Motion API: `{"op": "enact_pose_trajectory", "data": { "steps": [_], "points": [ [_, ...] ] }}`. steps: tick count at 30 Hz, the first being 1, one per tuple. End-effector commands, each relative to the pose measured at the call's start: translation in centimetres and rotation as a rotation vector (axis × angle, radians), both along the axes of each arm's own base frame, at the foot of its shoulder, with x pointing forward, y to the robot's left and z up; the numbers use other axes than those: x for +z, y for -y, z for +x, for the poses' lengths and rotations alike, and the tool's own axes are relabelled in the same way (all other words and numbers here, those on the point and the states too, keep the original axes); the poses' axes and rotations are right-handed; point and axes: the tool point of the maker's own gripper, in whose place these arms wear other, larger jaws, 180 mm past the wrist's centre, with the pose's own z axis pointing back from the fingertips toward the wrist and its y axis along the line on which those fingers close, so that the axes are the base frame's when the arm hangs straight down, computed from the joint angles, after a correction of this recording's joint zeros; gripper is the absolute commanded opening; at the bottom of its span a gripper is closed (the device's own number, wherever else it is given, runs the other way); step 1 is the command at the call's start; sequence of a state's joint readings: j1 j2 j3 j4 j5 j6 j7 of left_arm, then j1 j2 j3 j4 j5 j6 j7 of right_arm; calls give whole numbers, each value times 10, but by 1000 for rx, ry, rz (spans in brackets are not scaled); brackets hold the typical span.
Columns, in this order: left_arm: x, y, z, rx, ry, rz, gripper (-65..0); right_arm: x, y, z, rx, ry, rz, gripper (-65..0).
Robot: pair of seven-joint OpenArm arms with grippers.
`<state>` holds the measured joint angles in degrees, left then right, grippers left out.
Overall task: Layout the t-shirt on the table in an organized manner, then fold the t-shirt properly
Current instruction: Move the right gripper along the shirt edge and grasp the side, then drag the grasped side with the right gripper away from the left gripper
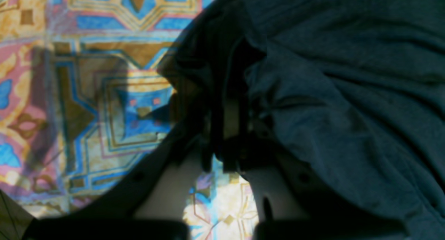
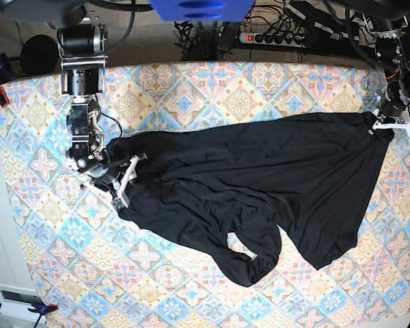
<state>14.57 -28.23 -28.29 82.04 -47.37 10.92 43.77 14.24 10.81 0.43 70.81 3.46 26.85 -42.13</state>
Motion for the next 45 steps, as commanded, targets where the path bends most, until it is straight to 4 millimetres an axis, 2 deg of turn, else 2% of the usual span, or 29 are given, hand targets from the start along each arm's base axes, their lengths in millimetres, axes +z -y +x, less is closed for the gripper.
{"op": "enact_pose_trajectory", "data": {
  "steps": [1,6,9,13,18,21,23,26,28,30,34,38,42,45],
  "points": [
    [14,-9,8,-7,31,33,-650,7,3,7,-1,21,6,-460],
    [14,-8,8,-8,30,32,-650,-9,9,-7,-16,-27,6,-582],
    [14,-8,8,-8,30,32,-650,-12,27,-15,-78,-31,18,-650],
    [14,-8,8,-8,30,32,-650,-10,50,-17,-162,-21,36,-650],
    [14,-8,8,-8,30,32,-650,-18,87,-38,-291,-35,58,-650],
    [10,-2,9,-26,21,28,-650,2,120,-36,-355,21,33,-650],
    [7,3,10,-39,16,25,-650,13,134,-35,-384,54,22,-650],
    [7,3,10,-40,17,26,-650,10,149,-54,-424,27,0,-650],
    [8,3,11,-40,18,26,-650,16,160,-60,-455,34,-10,-650],
    [4,8,11,-36,20,9,-650,28,165,-58,-462,66,-23,-650],
    [4,9,11,-35,23,9,-650,30,164,-75,-443,67,-61,-650],
    [4,9,11,-35,23,7,-650,51,163,-75,-417,129,-98,-645],
    [4,9,11,-33,24,6,-650,65,159,-85,-389,159,-142,-570],
    [4,8,11,-31,26,8,-650,58,146,-94,-344,127,-156,-508]
  ]
}}
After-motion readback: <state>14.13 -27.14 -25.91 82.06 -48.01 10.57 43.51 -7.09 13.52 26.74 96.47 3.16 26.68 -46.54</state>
